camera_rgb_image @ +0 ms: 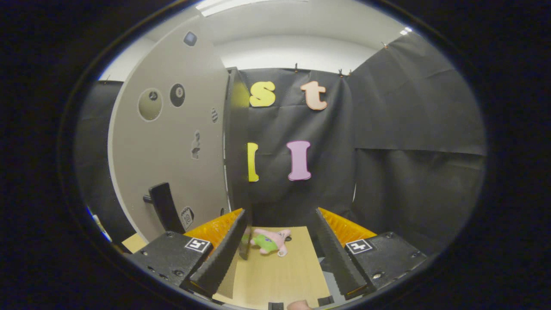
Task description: Open the shoe cabinet door, grab the shoes and put them into the shoe cabinet, then close the shoe cabinet door.
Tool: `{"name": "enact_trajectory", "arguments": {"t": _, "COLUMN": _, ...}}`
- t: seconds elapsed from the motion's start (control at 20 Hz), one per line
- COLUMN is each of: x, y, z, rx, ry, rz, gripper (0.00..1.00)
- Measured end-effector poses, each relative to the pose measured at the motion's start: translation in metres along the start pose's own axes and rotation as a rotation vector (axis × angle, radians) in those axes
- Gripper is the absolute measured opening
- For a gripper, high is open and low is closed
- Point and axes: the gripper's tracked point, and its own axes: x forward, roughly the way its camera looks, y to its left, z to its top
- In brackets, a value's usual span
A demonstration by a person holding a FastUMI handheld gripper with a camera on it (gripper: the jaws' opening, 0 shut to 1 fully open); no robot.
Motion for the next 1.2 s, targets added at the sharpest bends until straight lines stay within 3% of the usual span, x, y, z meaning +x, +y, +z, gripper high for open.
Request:
{"name": "enact_trajectory", "arguments": {"t": 0.2, "x": -0.003, "y": 0.034, "z": -0.003, "rx": -0.005, "ry": -0.013, "rz": -0.013, "gripper": 0.99}}
{"name": "enact_trajectory", "arguments": {"t": 0.25, "x": -0.003, "y": 0.038, "z": -0.002, "rx": -0.004, "ry": -0.024, "rz": -0.035, "gripper": 0.92}}
{"name": "enact_trajectory", "arguments": {"t": 0.8, "x": -0.011, "y": 0.095, "z": 0.005, "rx": 0.007, "ry": -0.061, "rz": -0.058, "gripper": 0.92}}
{"name": "enact_trajectory", "arguments": {"t": 1.2, "x": 0.010, "y": 0.185, "z": -0.015, "rx": 0.084, "ry": 0.000, "rz": -0.006, "gripper": 0.92}}
